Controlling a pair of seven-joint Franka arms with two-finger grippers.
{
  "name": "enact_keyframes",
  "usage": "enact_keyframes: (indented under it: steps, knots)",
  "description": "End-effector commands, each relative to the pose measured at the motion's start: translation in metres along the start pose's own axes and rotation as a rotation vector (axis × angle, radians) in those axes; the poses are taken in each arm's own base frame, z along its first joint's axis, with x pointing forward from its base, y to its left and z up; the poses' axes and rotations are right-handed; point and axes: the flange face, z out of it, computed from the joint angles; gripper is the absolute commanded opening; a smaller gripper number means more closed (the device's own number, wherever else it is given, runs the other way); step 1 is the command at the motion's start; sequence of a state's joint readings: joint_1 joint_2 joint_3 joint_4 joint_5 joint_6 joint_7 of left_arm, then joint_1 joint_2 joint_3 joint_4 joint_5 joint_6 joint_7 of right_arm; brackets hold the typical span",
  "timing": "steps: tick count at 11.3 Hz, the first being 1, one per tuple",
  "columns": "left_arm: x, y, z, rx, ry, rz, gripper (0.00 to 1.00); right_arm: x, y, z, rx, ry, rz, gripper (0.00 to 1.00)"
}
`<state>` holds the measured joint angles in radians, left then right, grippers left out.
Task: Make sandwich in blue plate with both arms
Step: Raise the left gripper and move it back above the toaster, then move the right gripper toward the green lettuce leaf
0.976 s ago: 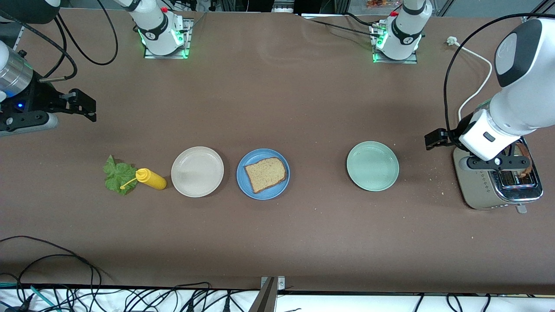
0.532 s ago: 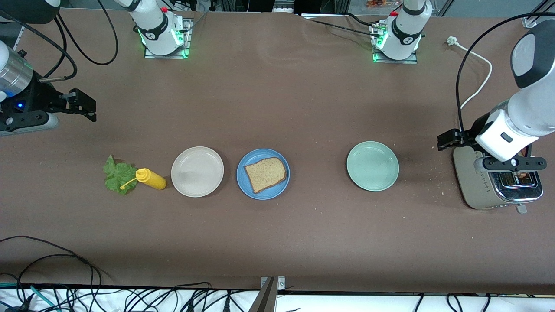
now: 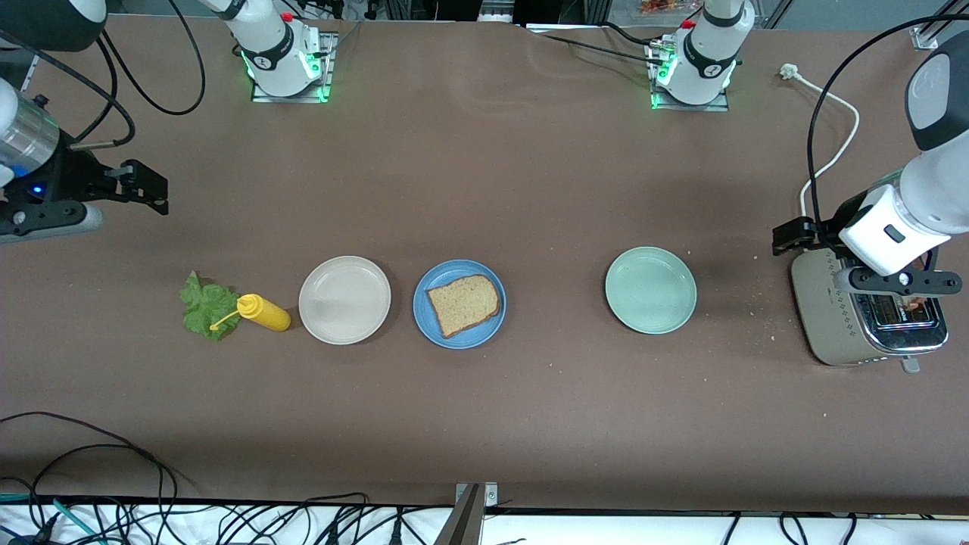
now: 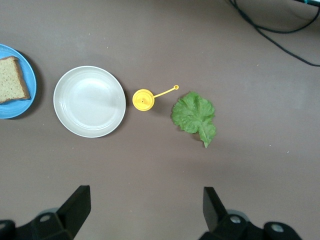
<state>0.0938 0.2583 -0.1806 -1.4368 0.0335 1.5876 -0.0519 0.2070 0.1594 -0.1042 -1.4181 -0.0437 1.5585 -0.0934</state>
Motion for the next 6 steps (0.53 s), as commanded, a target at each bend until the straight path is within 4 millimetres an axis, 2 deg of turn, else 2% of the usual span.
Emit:
enact_keyframes:
  steps: [1, 3, 4, 6]
  knots:
    - [-0.008, -0.006, -0.005, 0.014, -0.007, 0.025, 1.0, 0.006, -0.006, 0.014, -0.004, -0.033, 0.003, 1.0]
    - [-0.008, -0.008, -0.005, 0.012, -0.007, 0.021, 1.0, -0.004, 0.008, 0.017, 0.002, -0.094, -0.004, 1.0]
    - [-0.008, -0.012, -0.005, 0.011, -0.009, 0.015, 1.0, -0.004, 0.014, 0.016, 0.012, -0.09, -0.068, 1.0]
    - [-0.008, -0.011, -0.004, 0.011, -0.01, 0.016, 1.0, -0.005, 0.006, 0.013, 0.009, -0.092, -0.096, 1.0]
